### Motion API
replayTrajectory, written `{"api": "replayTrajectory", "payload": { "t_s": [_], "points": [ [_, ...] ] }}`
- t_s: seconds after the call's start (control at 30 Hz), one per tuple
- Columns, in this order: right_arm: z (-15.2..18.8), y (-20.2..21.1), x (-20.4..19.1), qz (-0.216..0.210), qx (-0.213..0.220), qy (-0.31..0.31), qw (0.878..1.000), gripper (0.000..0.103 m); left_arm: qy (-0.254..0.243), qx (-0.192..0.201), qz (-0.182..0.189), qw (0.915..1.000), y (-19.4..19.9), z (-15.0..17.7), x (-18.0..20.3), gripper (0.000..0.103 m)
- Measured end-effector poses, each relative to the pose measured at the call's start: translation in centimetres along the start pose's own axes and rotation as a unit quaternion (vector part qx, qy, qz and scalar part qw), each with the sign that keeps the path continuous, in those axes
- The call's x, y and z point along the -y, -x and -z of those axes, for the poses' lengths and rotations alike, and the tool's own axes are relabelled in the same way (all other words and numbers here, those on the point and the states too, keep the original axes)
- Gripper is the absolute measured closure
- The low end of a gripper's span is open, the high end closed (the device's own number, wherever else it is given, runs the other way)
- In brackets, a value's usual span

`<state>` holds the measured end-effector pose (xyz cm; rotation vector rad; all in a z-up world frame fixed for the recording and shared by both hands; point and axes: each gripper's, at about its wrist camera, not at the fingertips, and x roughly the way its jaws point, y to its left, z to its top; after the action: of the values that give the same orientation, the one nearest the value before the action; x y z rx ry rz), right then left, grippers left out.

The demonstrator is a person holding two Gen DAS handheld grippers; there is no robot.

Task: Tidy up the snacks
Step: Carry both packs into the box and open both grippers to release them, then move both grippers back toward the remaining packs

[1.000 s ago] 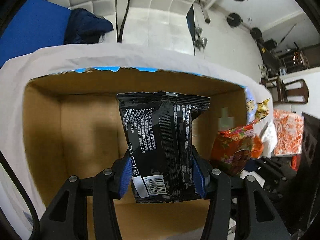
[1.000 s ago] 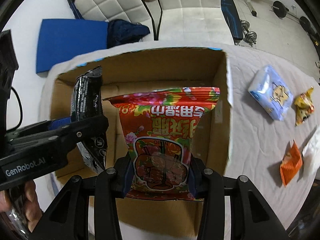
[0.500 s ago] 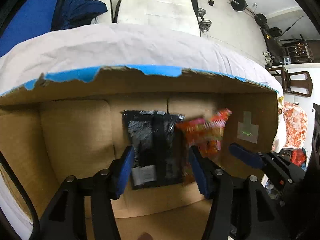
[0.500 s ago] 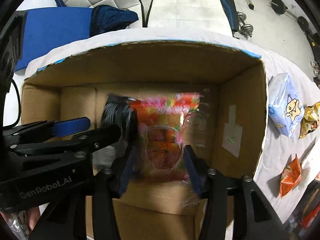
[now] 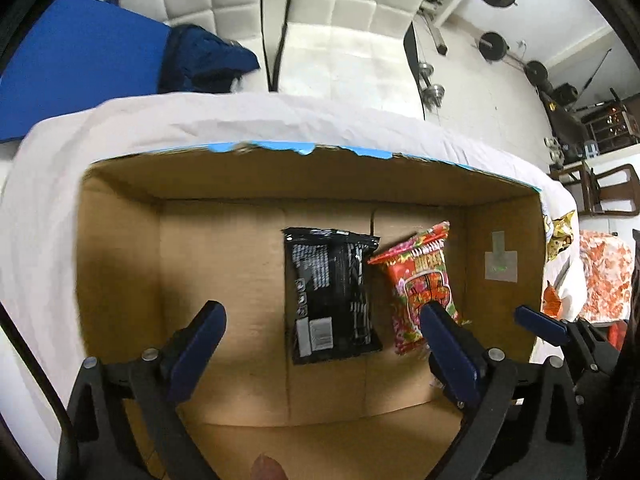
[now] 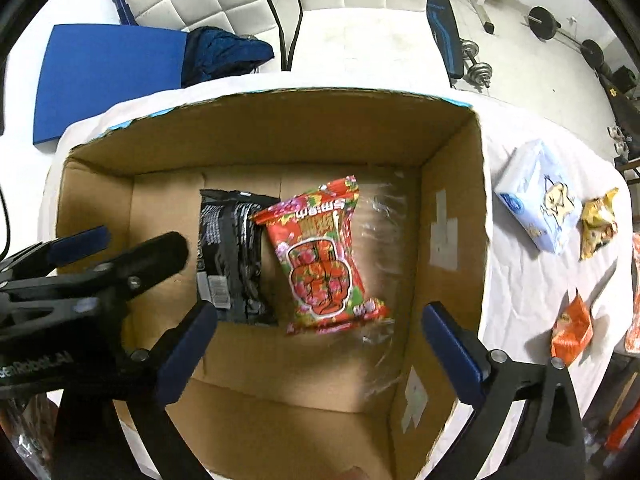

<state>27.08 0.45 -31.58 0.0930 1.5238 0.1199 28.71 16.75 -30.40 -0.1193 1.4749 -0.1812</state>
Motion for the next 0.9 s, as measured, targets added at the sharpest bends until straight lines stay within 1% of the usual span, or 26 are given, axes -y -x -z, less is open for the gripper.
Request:
{"api": "replayTrajectory", "payload": {
  "t_s": [0.13, 0.3, 0.43, 0.5, 0.6, 0.8, 0.9],
  "points": [
    [1.7, 1.3, -0.2, 0.0, 0.011, -0.004, 1.0, 0.0, 0.002, 0.024, -0.008, 0.9997, 2.2, 1.9, 0.0, 0.003],
    [4.2, 3.5, -0.9, 0.017, 0.039, 0.002, 0.999, 0.0, 0.0, 0.065, -0.019, 0.9977, 5.0, 4.5, 0.1, 0.003],
    [6.9, 5.6, -1.0, 0.024, 0.063, -0.002, 0.998, 0.0, -0.007, 0.094, -0.042, 0.9947, 7.3, 6.8, 0.9, 0.003],
    [8.2, 6.9, -1.1, 0.021, 0.072, -0.003, 0.997, 0.0, -0.011, 0.101, -0.051, 0.9935, 8.4, 8.2, 0.9, 0.003],
    [9.9, 8.6, -1.4, 0.021, 0.085, 0.001, 0.996, 0.0, -0.012, 0.108, -0.054, 0.9927, 9.5, 9.8, 1.0, 0.003],
    [12.6, 11.4, -1.9, 0.025, 0.107, 0.013, 0.994, 0.0, -0.004, 0.121, -0.063, 0.9907, 11.4, 12.1, 1.2, 0.003],
    [13.6, 12.2, -1.9, 0.016, 0.112, 0.016, 0.993, 0.0, 0.001, 0.128, -0.066, 0.9896, 12.3, 12.9, 1.6, 0.003]
  ]
}}
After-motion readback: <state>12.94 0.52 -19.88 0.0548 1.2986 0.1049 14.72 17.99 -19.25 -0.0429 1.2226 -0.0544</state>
